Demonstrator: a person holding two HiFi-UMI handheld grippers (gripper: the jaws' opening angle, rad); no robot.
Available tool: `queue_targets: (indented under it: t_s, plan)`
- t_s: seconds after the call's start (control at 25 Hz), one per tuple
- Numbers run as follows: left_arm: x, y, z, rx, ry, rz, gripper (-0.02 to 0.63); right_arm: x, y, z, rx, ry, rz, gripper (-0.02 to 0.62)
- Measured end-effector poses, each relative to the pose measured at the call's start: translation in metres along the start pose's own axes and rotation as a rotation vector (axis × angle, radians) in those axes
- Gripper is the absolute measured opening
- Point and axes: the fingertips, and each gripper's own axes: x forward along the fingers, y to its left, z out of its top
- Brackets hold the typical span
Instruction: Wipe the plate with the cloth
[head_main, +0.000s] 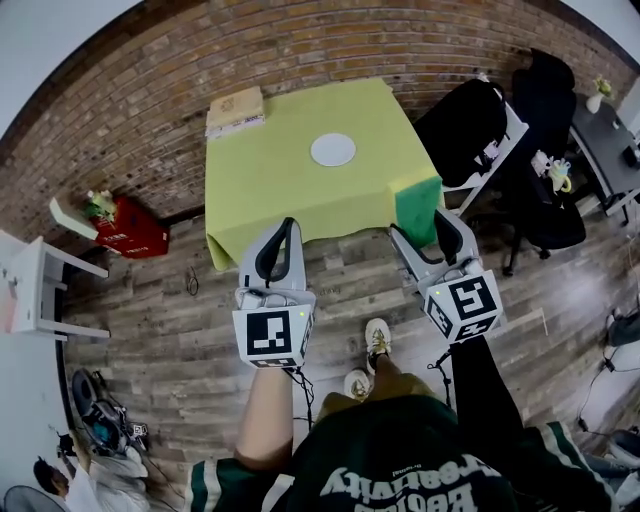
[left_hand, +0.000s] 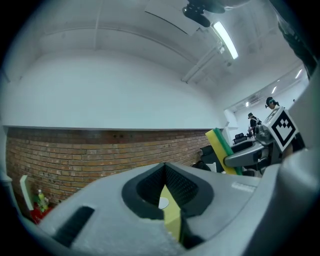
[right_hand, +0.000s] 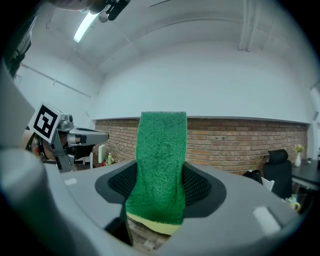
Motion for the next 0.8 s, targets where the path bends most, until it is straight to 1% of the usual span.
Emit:
queue_targets:
  t_s: [0.16, 0.32, 0.52, 0.8]
  plan:
    - [0.026, 0.009, -0.005, -0.012, 0.005, 0.01, 0.005, 0.026, -0.015, -0.004, 0.003, 0.002, 0.03, 0.288]
    - [0.06, 0.018, -0.01, -0.005, 0.017, 0.016, 0.005, 0.059, -0.034, -0.007, 0.013, -0.002, 0.068, 0.288]
    - [0.103, 0.031, -0.017, -0.008, 0.028, 0.022, 0.005, 0.104, -0.058, -0.014, -0.008, 0.012, 0.086, 0.29]
    - [0.158, 0.048, -0.022, -0.008, 0.043, 0.053, 0.005, 0.158, -0.092, -0.019, 0.002, 0.023, 0.123, 0.295]
